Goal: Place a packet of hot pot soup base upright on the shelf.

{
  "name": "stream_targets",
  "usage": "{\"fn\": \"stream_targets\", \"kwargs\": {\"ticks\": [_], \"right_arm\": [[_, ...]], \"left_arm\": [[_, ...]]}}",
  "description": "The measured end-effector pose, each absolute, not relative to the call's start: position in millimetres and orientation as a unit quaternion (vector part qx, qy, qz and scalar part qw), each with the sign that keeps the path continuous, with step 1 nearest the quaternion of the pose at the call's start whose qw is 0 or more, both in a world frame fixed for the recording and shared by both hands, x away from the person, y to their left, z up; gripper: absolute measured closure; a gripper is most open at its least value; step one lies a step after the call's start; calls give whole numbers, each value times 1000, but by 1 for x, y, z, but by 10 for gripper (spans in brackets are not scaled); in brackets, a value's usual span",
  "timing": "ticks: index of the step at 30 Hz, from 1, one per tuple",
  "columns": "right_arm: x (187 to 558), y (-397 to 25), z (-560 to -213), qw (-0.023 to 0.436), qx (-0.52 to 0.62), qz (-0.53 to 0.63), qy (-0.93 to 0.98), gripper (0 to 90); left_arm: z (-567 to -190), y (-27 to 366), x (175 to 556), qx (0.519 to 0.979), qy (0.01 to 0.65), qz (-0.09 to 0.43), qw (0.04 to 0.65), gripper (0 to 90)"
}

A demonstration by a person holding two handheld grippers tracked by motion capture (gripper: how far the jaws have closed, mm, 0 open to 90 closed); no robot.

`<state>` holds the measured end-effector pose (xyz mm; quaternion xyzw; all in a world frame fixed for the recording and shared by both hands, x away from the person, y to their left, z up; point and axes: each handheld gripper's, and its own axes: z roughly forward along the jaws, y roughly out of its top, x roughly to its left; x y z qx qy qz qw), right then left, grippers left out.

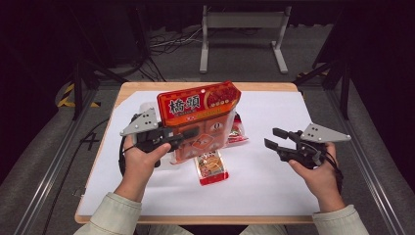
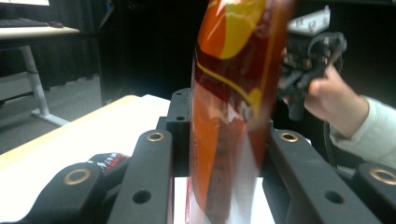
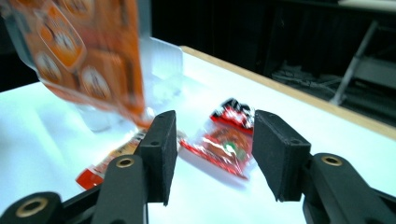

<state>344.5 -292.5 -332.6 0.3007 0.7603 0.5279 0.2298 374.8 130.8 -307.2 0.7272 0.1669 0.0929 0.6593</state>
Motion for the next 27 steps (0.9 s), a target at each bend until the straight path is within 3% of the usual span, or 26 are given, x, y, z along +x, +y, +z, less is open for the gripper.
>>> {"fn": "stream_targets", "kwargs": {"ticks": [27], "right_arm": [[331,-334,-371,226,380,501,744,526]], "left_arm": [[-295,192,433,696,218,166,664,714]]}}
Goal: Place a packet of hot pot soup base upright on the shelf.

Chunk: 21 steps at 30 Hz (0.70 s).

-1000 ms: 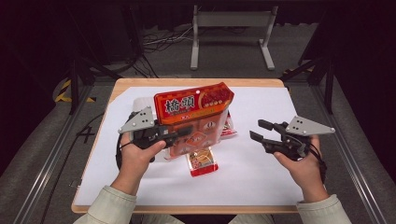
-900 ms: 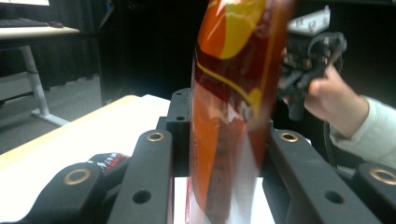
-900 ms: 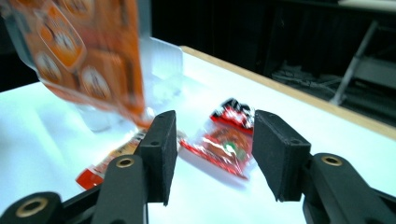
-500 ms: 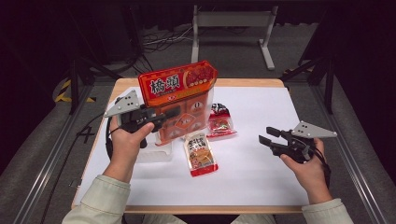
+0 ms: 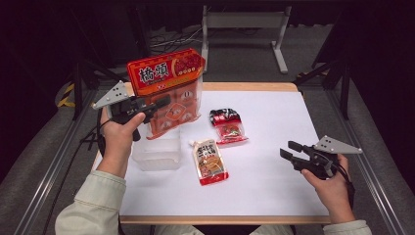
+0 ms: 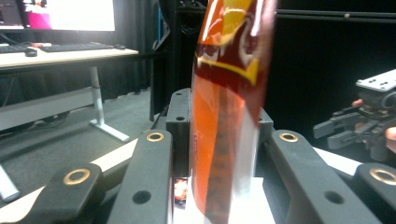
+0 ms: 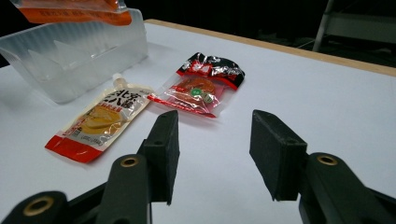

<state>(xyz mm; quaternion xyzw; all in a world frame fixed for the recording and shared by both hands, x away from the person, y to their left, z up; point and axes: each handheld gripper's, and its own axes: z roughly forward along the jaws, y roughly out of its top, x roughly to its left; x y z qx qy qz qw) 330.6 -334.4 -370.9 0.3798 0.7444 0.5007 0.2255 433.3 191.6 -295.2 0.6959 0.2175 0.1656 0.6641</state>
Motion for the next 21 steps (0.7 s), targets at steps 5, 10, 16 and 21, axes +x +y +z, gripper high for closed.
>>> {"fn": "stream_targets", "kwargs": {"ticks": [5,10,16,21], "right_arm": [[330,-339,-379,230,376,522,730,539],[331,-340,-383,224,380,523,729,539],[332,-337,-384,220,376,521,734,545],[332,-335,-384,216,376,526,732,543]], "left_arm": [[-300,198,442,692,229,188,659,713],[-305,205,449,688,236,198,657,714],[-311,207,454,692,243,220,643,713],[-316,208,456,688,245,221,647,713]]}}
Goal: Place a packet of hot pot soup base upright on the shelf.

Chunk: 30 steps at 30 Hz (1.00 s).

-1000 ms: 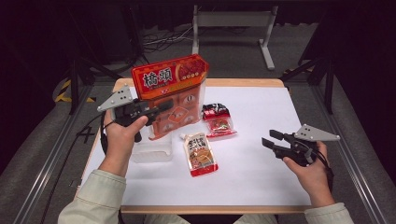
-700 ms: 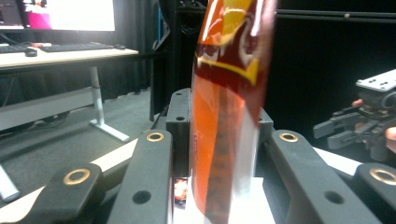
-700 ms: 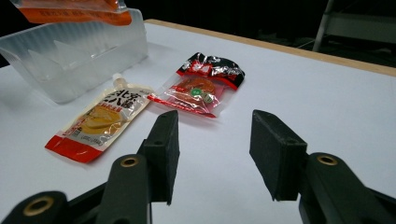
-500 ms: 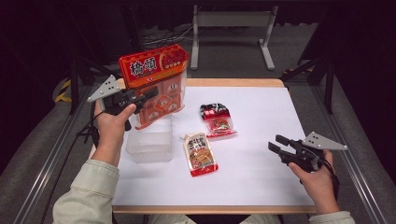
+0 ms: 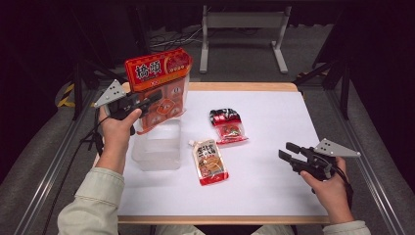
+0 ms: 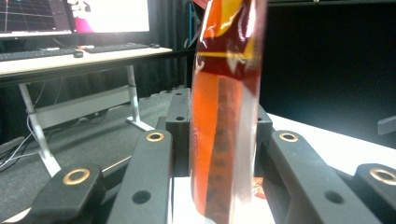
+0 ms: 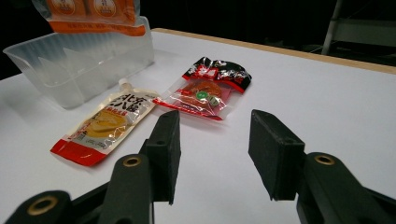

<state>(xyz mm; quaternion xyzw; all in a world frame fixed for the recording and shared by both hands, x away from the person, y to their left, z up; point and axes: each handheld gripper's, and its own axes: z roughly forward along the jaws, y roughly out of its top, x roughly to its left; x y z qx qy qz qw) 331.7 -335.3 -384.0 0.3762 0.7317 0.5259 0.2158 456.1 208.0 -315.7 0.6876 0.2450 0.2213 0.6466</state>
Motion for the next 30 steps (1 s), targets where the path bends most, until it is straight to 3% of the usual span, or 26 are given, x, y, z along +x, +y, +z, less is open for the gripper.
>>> {"fn": "stream_targets", "kwargs": {"ticks": [30], "right_arm": [[331,-332,-386,200,367,538,732,531]], "left_arm": [[-349,220,471,659,297,226,654,712]]}}
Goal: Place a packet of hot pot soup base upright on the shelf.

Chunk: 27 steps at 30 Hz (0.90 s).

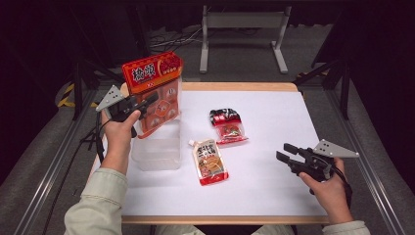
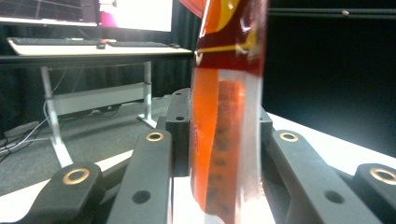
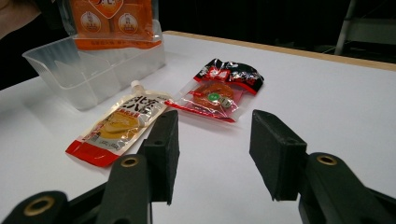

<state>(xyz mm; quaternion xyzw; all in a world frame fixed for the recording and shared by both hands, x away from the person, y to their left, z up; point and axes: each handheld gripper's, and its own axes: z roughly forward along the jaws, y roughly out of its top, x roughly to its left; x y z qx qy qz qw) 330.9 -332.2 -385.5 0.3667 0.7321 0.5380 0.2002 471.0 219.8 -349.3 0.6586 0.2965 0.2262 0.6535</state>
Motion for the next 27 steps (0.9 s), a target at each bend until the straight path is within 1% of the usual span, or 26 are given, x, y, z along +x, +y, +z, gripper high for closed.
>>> {"fn": "stream_targets", "kwargs": {"ticks": [4,7,14,21,27], "right_arm": [[331,-332,-385,200,365,539,733,530],[331,-331,-385,197,365,539,733,527],[332,-329,-385,194,363,540,734,521],[332,-328,-385,192,362,542,733,516],[332,-327,-385,190,360,544,734,514]], "left_arm": [[-355,222,470,658,296,222,656,712],[-356,224,470,669,293,217,648,711],[-361,231,465,671,304,208,643,711],[-364,231,457,690,304,212,622,711],[-366,230,455,701,318,212,602,711]]}}
